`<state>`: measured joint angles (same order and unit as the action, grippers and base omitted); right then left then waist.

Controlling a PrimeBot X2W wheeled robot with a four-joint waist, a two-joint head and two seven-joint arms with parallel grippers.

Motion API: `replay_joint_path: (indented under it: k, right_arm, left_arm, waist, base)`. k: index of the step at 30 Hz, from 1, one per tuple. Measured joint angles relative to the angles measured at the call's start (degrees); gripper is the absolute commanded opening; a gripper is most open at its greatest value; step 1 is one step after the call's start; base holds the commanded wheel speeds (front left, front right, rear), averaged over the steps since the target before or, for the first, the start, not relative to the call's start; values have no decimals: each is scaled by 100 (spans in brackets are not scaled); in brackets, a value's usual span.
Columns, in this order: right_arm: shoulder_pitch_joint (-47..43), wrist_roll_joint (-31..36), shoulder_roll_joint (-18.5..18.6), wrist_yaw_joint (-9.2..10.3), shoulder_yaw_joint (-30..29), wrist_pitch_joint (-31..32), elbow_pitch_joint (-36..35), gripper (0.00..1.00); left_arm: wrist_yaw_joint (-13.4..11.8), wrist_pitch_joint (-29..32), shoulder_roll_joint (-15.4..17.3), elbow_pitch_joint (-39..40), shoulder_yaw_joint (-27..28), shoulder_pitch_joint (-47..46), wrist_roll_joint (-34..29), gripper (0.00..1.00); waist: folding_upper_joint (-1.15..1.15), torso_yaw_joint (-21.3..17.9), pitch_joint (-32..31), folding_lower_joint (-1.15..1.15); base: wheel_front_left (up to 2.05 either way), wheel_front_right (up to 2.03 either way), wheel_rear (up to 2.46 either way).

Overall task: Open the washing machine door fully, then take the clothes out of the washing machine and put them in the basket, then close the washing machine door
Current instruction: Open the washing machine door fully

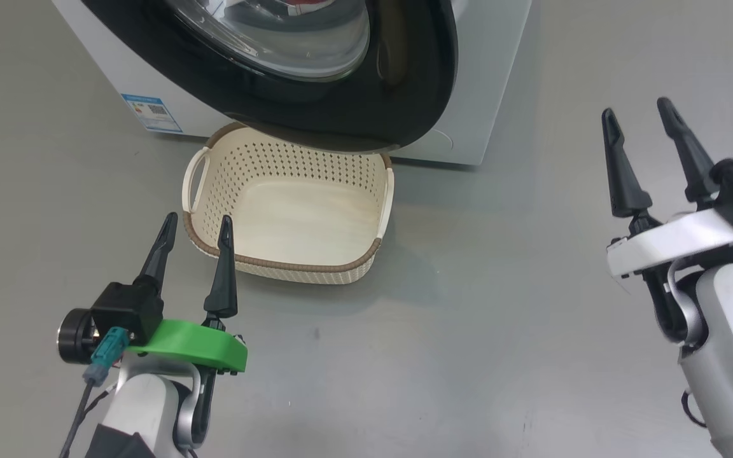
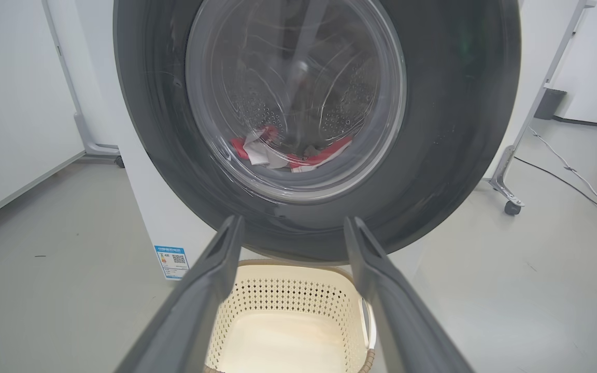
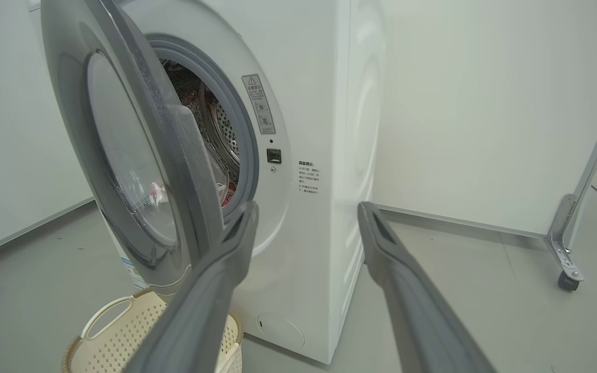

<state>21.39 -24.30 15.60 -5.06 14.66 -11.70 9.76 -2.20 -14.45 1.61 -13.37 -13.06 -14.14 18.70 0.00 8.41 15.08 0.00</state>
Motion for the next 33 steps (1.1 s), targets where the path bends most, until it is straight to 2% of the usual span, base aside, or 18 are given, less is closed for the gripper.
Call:
replay_joint_path:
  k: [11, 18, 19, 20, 21, 33]
  right_arm:
    - [1296, -38, 253, -97, 31, 513, 79, 100]
    - [1983, -315, 255, -144, 36, 847, 311, 100]
    - [2054, -480, 221, -145, 12, 915, 375, 77]
    - [2106, -645, 166, -152, -14, 976, 432, 34]
    - [2106, -645, 166, -152, -14, 976, 432, 0]
    - [2864, -2686, -527, -159, -711, 2138, 1310, 0]
  left_arm:
    - [0, 0, -2, 97, -156, -283, 142, 100]
    - [-1, 0, -3, 109, -223, -419, 222, 100]
    - [-1, 0, -3, 108, -245, -439, 257, 100]
    - [-1, 0, -3, 108, -266, -464, 298, 100]
    - [-1, 0, -3, 108, -266, -464, 298, 100]
    - [-35, 0, -8, 92, -378, -521, 415, 100]
  waist:
    - [0, 245, 476, 0]
    - [0, 436, 717, 0]
    - [0, 466, 744, 0]
    - [0, 496, 769, 0]
    - [0, 496, 769, 0]
    - [0, 755, 955, 0]
  base:
    - [0, 0, 0]
    - [0, 0, 0]
    - [0, 0, 0]
    - [0, 0, 0]
    - [0, 0, 0]
    - [0, 0, 0]
